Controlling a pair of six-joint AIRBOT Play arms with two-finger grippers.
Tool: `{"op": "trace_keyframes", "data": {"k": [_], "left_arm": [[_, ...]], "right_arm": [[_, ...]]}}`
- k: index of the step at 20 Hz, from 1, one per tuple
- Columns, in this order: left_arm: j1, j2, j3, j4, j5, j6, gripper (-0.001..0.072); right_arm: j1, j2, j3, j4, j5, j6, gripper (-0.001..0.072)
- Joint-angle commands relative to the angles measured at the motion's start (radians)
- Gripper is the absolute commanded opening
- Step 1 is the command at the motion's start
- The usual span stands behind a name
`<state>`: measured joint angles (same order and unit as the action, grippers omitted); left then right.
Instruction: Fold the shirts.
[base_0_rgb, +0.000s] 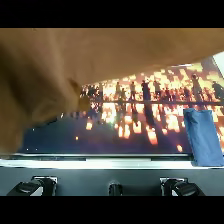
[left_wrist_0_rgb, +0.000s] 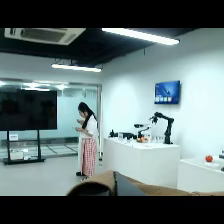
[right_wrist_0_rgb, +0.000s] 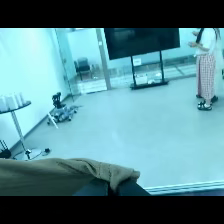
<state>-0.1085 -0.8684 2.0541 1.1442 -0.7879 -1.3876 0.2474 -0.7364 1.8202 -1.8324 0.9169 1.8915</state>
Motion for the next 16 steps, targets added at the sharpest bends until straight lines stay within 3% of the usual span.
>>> {"op": "trace_keyframes", "data": {"k": [1, 4, 6, 8, 10, 13, 16], "left_arm": [[0.002, -0.011, 0.009, 0.041, 0.03, -0.008, 0.0026], [0.002, -0.091, 0.002, 0.167, 0.003, -0.011, 0.0026], [0.002, -0.158, -0.055, 0.233, -0.032, -0.031, 0.0027], [0.001, -0.241, -0.156, 0.238, -0.064, -0.029, 0.0027], [0.002, -0.349, -0.268, 0.238, -0.056, -0.026, 0.0027], [0.001, -0.555, -0.334, 0.237, -0.064, -0.027, 0.0028], [-0.015, -0.716, -0.334, 0.22, -0.179, -0.037, 0.0028]], "right_arm": [[-0.001, -0.006, 0.018, -0.003, 0.032, 0.018, 0.0047], [-0.001, -0.098, 0.018, -0.003, 0.181, 0.018, 0.0047], [-0.001, -0.221, 0.017, -0.003, 0.349, 0.006, 0.0049], [-0.001, -0.381, -0.005, -0.003, 0.414, -0.021, 0.005], [-0.001, -0.541, -0.071, -0.003, 0.309, -0.01, 0.0049], [-0.002, -0.78, -0.094, -0.003, 0.118, 0.095, 0.005], [-0.001, -0.926, -0.094, 0.069, 0.149, 0.187, 0.005]]}}
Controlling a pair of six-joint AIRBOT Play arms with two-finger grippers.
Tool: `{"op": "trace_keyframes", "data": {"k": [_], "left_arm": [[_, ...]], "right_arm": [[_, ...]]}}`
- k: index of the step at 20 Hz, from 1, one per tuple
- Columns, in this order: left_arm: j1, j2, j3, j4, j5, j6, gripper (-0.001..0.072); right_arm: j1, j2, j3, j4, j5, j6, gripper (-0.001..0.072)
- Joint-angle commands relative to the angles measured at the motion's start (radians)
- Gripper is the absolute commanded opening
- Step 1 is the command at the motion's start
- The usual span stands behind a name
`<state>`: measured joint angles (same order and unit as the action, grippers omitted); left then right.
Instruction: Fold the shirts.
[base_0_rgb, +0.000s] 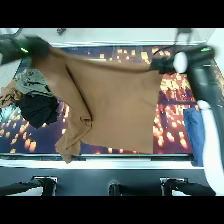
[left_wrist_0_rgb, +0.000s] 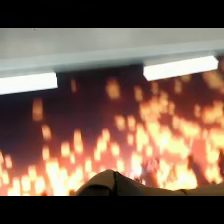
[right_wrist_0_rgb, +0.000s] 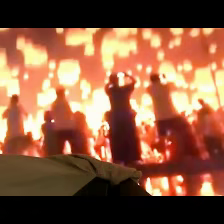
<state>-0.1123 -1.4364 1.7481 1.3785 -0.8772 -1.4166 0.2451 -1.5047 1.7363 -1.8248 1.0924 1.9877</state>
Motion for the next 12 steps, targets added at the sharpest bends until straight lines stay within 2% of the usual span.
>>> {"op": "trace_keyframes", "data": {"k": [1, 3, 4, 5, 6, 7, 8, 10, 12], "left_arm": [[-0.02, -0.183, -0.028, -0.02, -0.138, -0.008, 0.0028], [-0.039, -0.241, -0.028, -0.024, -0.232, -0.008, 0.0029], [-0.048, -0.259, -0.028, -0.024, -0.268, -0.008, 0.0041], [-0.055, -0.268, -0.027, -0.024, -0.301, -0.008, 0.0181], [-0.055, -0.268, -0.022, -0.022, -0.338, -0.008, 0.0468], [-0.048, -0.266, -0.003, -0.009, -0.387, -0.006, 0.065], [-0.032, -0.26, 0.025, 0.004, -0.449, 0.006, 0.0661], [0.03, -0.224, 0.054, 0.002, -0.538, 0.019, 0.0661], [0.108, -0.191, 0.034, -0.031, -0.649, 0.018, 0.066]], "right_arm": [[0.002, -0.187, -0.01, 0.094, -0.007, 0.094, 0.005], [0.002, -0.22, -0.01, 0.137, 0.021, 0.095, 0.005], [0.002, -0.222, -0.01, 0.14, 0.014, 0.098, 0.0073], [0.0, -0.215, -0.01, 0.14, 0.009, 0.103, 0.0234], [-0.005, -0.197, -0.006, 0.138, 0.012, 0.102, 0.0456], [-0.018, -0.172, -0.003, 0.15, 0.018, 0.082, 0.0498], [-0.052, -0.139, 0.0, 0.187, 0.03, 0.032, 0.0499], [-0.169, -0.084, 0.001, 0.331, 0.08, -0.145, 0.0501], [-0.321, -0.069, 0.001, 0.549, 0.266, -0.301, 0.0501]]}}
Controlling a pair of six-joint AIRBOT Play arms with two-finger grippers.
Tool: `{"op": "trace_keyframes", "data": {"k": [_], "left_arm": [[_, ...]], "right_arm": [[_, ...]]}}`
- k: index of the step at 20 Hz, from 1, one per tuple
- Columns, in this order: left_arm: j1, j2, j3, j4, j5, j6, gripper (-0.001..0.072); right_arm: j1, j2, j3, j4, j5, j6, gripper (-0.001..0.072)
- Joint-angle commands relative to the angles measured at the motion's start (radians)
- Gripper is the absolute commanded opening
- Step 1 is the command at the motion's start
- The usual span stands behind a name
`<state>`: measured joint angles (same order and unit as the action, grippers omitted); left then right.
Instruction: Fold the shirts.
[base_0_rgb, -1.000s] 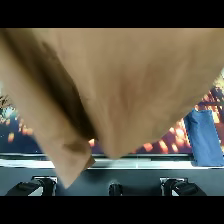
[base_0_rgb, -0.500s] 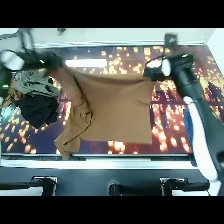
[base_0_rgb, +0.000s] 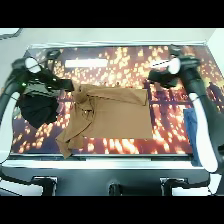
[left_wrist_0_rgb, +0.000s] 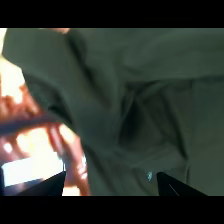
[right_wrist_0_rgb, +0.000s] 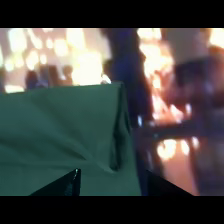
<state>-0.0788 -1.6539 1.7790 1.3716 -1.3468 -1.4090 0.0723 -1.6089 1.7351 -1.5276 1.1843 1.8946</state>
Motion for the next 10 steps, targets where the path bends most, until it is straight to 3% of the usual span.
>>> {"op": "trace_keyframes", "data": {"k": [1, 2, 4, 10], "left_arm": [[0.108, 0.033, -0.031, -0.059, -0.245, 0.015, 0.066], [0.137, 0.043, -0.089, -0.091, -0.29, 0.027, 0.0659], [0.188, 0.089, -0.296, -0.144, -0.294, 0.064, 0.0659], [0.259, 0.13, -0.698, -0.16, -0.184, 0.181, 0.0659]], "right_arm": [[-0.214, 0.028, -0.002, 0.321, 0.294, -0.259, 0.0501], [-0.265, 0.022, -0.022, 0.352, 0.393, -0.303, 0.0507], [-0.322, 0.023, -0.113, 0.355, 0.517, -0.348, 0.0607], [-0.296, 0.028, -0.407, 0.367, 0.45, -0.372, 0.0644]]}}
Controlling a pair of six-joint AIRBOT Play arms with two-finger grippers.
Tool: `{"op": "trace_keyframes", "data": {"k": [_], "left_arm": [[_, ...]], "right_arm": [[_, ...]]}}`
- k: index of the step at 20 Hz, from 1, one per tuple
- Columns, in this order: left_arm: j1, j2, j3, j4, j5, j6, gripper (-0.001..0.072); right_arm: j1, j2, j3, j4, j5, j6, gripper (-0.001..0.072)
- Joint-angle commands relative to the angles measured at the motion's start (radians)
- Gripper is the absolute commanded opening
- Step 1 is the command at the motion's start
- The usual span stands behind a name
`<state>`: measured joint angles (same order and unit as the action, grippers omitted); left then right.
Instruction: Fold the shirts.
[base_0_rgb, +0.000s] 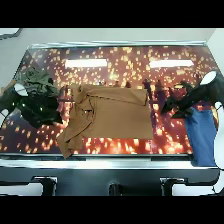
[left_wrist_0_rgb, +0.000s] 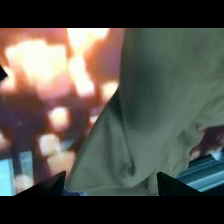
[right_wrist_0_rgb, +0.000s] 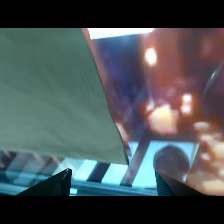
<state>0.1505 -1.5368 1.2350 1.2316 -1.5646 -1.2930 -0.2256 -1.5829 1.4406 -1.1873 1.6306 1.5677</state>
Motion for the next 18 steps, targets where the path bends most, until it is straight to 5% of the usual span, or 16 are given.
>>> {"op": "trace_keyframes", "data": {"k": [1, 5, 9, 12, 15, 16, 18], "left_arm": [[0.03, 0.012, -0.179, -0.02, 0.065, 0.08, 0.0659], [0.029, -0.009, -0.218, -0.048, 0.148, 0.084, 0.0655], [0.029, -0.032, -0.218, -0.08, 0.148, 0.089, 0.0381], [0.029, -0.033, -0.218, -0.089, 0.138, 0.085, 0.0071], [0.029, -0.027, -0.217, -0.107, 0.133, 0.09, 0.0028], [0.029, -0.021, -0.216, -0.109, 0.135, 0.089, 0.0027], [0.029, 0.0, -0.203, -0.156, 0.136, 0.09, 0.0027]], "right_arm": [[0.016, 0.002, -0.14, 0.026, -0.024, -0.054, 0.0644], [0.067, -0.002, -0.217, 0.024, -0.136, -0.054, 0.0679], [0.126, -0.002, -0.309, 0.028, -0.236, -0.033, 0.0681], [0.176, -0.002, -0.38, 0.029, -0.315, -0.005, 0.068], [0.217, -0.002, -0.401, 0.039, -0.344, 0.061, 0.0649], [0.227, -0.002, -0.401, 0.063, -0.344, 0.076, 0.051], [0.242, -0.002, -0.401, 0.135, -0.37, 0.069, 0.0061]]}}
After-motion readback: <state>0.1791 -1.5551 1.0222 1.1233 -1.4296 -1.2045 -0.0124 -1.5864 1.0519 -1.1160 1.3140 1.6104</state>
